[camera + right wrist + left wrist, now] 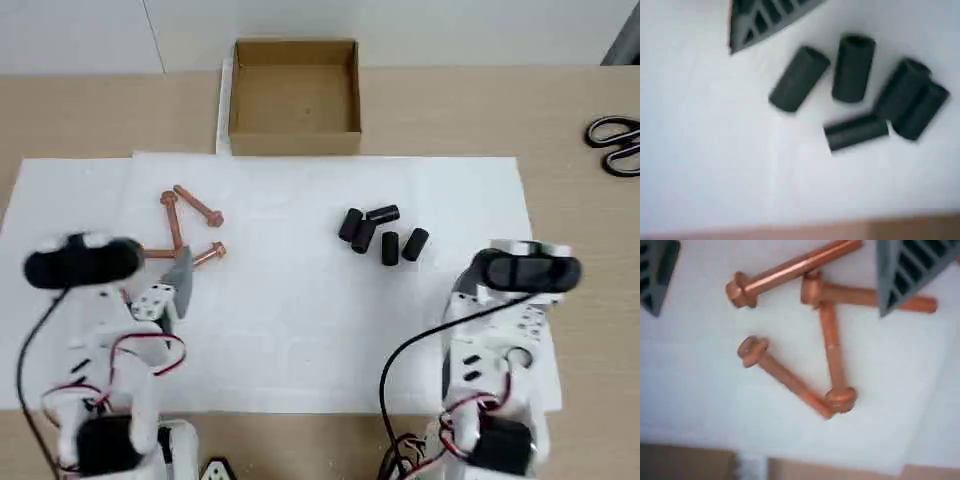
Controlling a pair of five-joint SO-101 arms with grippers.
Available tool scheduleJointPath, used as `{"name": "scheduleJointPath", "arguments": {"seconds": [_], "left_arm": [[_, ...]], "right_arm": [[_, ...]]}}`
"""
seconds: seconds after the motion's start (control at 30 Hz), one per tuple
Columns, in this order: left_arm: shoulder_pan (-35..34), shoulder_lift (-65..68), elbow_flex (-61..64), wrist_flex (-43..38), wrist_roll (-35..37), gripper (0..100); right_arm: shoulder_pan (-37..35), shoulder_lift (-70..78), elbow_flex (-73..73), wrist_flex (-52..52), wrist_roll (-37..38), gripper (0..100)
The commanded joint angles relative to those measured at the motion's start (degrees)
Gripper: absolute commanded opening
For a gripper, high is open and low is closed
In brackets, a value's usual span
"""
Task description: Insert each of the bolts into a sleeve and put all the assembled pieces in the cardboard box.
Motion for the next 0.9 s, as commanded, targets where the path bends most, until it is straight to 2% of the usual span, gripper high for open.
{"name": "scheduleJointPath", "arguments": {"seconds": [0.0,0.2,0.33,0.4,0.57,0.87], "left_arm": [[-1.4,17.4,-16.5,3.2,-0.6,26],[1.4,45.6,-44.3,17.1,-0.8,26],[3.5,59.0,-56.7,25.8,-0.8,26],[3.7,63.6,-59.9,29.0,-0.7,26],[3.6,69.6,-61.9,33.4,-0.8,26],[3.6,71.1,-61.9,33.7,-1.8,26]], "right_arm": [[-1.9,8.7,-13.5,3.7,0.0,26.4],[-7.8,42.8,-40.6,16.4,0.0,26.4],[-7.2,64.8,-61.5,25.0,-0.4,26.4],[-5.3,73.1,-67.4,26.9,-0.3,26.4],[-1.1,88.8,-68.5,24.0,-0.4,26.6],[-8.2,106.3,-76.0,24.0,-4.3,26.4]]}}
